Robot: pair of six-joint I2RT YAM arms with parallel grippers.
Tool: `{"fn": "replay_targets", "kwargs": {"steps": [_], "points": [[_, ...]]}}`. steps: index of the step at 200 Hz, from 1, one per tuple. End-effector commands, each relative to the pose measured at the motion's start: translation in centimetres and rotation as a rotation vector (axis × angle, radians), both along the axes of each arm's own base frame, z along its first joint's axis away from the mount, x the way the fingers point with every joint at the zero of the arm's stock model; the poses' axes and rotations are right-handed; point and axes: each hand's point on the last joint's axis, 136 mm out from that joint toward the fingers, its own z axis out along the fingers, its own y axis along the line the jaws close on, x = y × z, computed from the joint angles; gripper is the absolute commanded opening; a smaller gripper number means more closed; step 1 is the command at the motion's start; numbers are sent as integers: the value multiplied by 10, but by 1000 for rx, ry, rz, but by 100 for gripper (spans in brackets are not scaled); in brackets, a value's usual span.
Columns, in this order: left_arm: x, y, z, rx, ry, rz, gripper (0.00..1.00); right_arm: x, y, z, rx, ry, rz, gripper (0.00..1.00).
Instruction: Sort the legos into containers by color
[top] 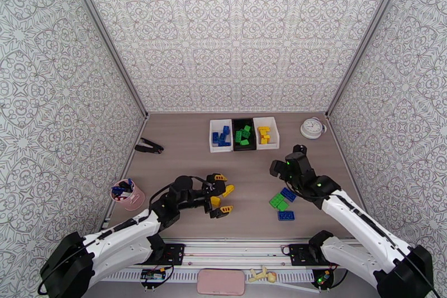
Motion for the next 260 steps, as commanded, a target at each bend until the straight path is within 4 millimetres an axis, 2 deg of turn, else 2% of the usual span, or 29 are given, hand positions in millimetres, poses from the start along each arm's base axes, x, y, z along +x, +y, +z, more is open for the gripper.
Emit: {"fn": "replay_targets", "kwargs": {"steps": [1, 48, 123, 164, 208, 260], "points": [[-5, -11, 21, -54, -33, -67, 100, -35, -7, -39, 16, 170, -60, 94], [-8, -13, 17, -43, -25, -87, 100, -56, -5, -80, 31, 298, -97, 89], [-12, -14, 12, -30, -11, -111, 100, -48, 12, -114, 26, 411, -88, 74], [-14, -13, 10, -21, -14, -115, 100, -40, 14, -121, 6, 417, -104, 72], [-12, -13, 10, -16, -11, -108, 100, -33, 21, -124, 5, 431, -87, 65], [-11, -13, 11, -18, -12, -102, 100, -28, 27, -127, -1, 453, -74, 47]]}}
